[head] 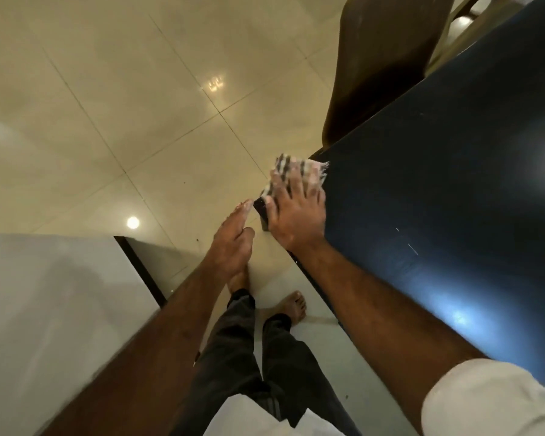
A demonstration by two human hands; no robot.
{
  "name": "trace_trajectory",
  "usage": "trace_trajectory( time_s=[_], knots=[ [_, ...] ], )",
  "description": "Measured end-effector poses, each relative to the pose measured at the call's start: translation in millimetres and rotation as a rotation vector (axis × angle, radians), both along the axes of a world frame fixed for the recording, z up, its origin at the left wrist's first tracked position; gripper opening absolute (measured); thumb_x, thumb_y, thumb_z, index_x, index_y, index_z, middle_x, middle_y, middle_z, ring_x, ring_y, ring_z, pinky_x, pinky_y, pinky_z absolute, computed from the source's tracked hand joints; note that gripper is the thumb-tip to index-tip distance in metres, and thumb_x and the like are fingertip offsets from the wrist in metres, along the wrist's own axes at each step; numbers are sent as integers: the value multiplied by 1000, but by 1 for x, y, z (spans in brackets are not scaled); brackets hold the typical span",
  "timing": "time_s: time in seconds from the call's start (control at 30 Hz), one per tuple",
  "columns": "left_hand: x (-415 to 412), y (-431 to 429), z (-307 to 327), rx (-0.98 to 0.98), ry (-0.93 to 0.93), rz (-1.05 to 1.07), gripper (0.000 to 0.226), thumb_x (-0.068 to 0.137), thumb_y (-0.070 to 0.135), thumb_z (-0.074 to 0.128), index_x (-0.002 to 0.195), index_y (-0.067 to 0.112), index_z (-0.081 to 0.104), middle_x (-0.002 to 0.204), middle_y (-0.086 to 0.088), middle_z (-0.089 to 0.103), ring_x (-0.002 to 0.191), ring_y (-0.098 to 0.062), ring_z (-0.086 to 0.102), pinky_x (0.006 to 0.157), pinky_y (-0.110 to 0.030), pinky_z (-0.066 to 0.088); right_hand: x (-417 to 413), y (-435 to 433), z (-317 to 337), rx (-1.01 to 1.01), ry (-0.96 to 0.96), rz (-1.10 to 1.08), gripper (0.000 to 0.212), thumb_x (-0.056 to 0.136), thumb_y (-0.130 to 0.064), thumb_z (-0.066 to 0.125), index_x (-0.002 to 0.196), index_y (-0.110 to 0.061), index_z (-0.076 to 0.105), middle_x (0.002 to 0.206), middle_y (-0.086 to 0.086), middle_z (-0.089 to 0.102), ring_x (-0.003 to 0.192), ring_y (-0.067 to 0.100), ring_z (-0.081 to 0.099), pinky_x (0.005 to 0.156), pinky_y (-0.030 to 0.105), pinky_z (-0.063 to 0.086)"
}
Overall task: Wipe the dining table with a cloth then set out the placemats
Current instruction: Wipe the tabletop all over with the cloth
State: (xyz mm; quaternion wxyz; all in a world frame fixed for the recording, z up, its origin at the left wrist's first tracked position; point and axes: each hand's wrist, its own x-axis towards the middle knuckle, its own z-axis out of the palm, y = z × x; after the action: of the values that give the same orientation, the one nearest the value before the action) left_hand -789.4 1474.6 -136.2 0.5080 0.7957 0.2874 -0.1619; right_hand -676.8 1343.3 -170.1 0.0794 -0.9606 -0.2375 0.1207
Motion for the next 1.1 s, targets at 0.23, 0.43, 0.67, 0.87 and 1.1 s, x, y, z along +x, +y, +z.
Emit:
trace_trajectory(
  time_s=[0.23, 0.43, 0.67, 0.87, 1.1],
  knots=[
    [-3, -6, 6, 292, 44, -261, 71, 115, 21, 46, 177, 18, 13, 185, -2, 15, 171, -17, 11, 137, -42, 6, -80, -43, 4, -4, 79, 228, 69, 116, -58, 24, 178, -39, 1, 187, 4, -11, 171, 44, -8, 135, 62, 21],
    [-15, -17, -4, 513, 119, -544, 91, 112, 40, 40, 173, 15, -21, 181, -4, -31, 167, -23, -28, 139, -56, -6, -98, -125, 11, -61, 96, 35, 75, 112, -60, 30, 179, -37, 4, 187, 4, -12, 172, 42, -10, 134, 64, 22],
    [-9, -29, -5, 621, 134, -573, 86, 112, 46, 34, 174, 16, -18, 181, -4, -32, 168, -24, -28, 137, -58, -9, -43, -65, 1, 21, -6, -134, 69, 113, -58, 34, 177, -36, 22, 187, 11, 10, 170, 49, 7, 128, 66, 30],
    [-7, -36, -1, 613, 190, -563, 85, 111, 50, 30, 175, 16, -15, 182, -4, -28, 168, -25, -25, 138, -61, -6, -90, -85, 5, 45, 47, 93, 72, 113, -62, 32, 178, -38, 12, 188, 4, -6, 172, 44, -4, 133, 61, 24],
    [-8, -75, -4, 720, 156, -623, 85, 113, 52, 23, 173, 10, -19, 180, -12, -33, 168, -28, -27, 138, -59, -6, -124, -186, 10, -41, 100, -82, 77, 112, -65, 33, 179, -39, 4, 187, 4, -13, 171, 45, -8, 132, 65, 26]
  ],
)
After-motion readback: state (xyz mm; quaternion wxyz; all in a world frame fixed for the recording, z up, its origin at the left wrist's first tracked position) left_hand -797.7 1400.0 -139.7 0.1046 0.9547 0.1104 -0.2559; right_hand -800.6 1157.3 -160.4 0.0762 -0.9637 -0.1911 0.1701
